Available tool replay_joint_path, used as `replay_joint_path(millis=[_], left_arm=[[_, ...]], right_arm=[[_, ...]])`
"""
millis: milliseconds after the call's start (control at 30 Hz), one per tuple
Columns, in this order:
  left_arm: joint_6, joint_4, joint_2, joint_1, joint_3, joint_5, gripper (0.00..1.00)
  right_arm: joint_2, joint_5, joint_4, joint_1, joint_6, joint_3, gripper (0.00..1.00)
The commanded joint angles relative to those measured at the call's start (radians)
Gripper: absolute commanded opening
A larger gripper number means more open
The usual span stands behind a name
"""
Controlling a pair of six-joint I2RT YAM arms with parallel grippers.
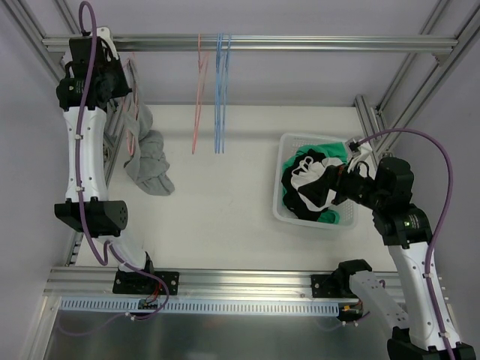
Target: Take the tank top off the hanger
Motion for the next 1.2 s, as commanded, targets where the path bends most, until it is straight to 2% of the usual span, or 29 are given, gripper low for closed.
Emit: replay_joint_path(millis=[0, 233, 333, 533, 567, 633, 667, 700, 867, 1000, 1033, 1167], left_arm=[[-0.036, 0.016, -0.086, 0.006, 0.045, 0.081, 0.00], [-0.063, 0.062, -0.177, 0.006, 0.042, 0.182, 0.00], [-0.082, 0.064, -0.235, 0.007, -0.005, 0.216, 0.00], [-0.106, 0.065, -0.416, 0.004, -0.281, 0.319, 0.00], [-0.102, 0.065, -0.444, 0.001, -0.367, 0.340, 0.00], [-0.091, 0.065, -0.540, -0.006, -0.462, 0.380, 0.00], [-0.083, 0.064, -0.574, -0.011, -0.558, 0.420, 0.00], [-0.073, 0.064, -0.646, -0.017, -0.610, 0.434, 0.00], [-0.099, 0.064, -0.846, -0.155, -0.971, 0.414, 0.00], [-0.175, 0.064, -0.976, -0.285, -1.194, 0.475, 0.00], [-0.189, 0.065, -0.993, -0.310, -1.269, 0.500, 0.00], [-0.246, 0.075, -1.077, -0.394, -1.395, 0.598, 0.00]], right_arm=[[0.001, -0.034, 0.058, 0.011, 0.006, -0.009, 0.99], [0.001, -0.054, 0.090, 0.017, 0.020, -0.019, 0.99], [-0.005, -0.066, 0.098, 0.019, 0.022, -0.025, 1.00], [0.006, -0.158, 0.162, 0.036, 0.028, -0.034, 1.00], [0.009, -0.181, 0.182, 0.045, 0.055, -0.045, 1.00], [0.012, -0.235, 0.240, 0.085, 0.066, -0.055, 0.99], [0.021, -0.243, 0.256, 0.108, 0.066, -0.061, 0.99], [0.027, -0.243, 0.268, 0.162, 0.061, -0.065, 0.99], [0.076, -0.137, 0.358, 0.367, 0.040, -0.100, 1.00], [0.069, -0.005, 0.588, 0.523, 0.118, -0.233, 0.97], [0.067, 0.062, 0.712, 0.545, 0.161, -0.306, 0.97], [0.122, 0.288, 0.837, 0.631, 0.176, -0.416, 0.95]])
